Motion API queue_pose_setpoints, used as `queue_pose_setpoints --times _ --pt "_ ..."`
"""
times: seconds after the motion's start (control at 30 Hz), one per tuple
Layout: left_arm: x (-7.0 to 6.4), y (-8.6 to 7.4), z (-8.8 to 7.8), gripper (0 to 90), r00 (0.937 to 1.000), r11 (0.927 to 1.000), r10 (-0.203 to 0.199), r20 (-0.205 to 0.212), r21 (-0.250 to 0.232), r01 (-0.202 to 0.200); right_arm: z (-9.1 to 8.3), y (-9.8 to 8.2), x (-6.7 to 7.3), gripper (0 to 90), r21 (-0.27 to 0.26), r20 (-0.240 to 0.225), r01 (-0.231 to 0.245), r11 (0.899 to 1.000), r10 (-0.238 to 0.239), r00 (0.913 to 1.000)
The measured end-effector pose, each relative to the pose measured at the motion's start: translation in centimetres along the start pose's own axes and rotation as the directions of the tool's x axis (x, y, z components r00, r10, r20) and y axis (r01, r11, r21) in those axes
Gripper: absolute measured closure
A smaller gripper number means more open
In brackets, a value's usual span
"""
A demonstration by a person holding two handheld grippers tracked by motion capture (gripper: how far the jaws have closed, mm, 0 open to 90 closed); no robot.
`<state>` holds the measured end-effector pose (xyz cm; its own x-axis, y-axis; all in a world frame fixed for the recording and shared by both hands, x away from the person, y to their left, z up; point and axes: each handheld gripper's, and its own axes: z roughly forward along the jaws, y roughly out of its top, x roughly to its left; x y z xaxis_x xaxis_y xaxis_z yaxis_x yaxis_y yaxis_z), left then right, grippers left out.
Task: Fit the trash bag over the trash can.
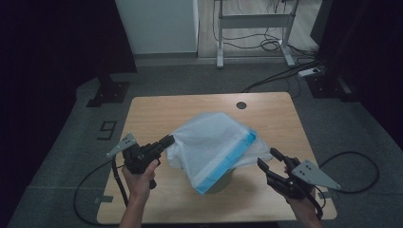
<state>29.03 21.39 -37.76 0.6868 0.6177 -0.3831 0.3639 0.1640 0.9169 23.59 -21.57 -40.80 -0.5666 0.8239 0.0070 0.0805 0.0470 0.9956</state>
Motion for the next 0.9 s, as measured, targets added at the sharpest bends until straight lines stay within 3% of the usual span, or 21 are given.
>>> queue_pose_setpoints --times 0.3,0.5,0.9 --pt "0.0 0.0 -0.1 89.7 1.0000 1.0000 -0.003 0.004 -0.003 0.003 3.2 0.5 0.8 44.8 0.028 0.010 -0.030 0.999 0.029 0.9995" --pt "0.0 0.0 0.1 89.7 1.0000 1.0000 -0.005 0.005 -0.001 0.005 3.5 0.8 0.8 46.2 0.025 0.020 -0.038 0.999 0.037 0.9991" --pt "0.0 0.0 0.1 89.7 1.0000 1.0000 -0.004 0.007 -0.004 0.004 4.4 1.5 1.4 48.4 0.030 -0.018 -0.081 0.996 0.082 0.9965"
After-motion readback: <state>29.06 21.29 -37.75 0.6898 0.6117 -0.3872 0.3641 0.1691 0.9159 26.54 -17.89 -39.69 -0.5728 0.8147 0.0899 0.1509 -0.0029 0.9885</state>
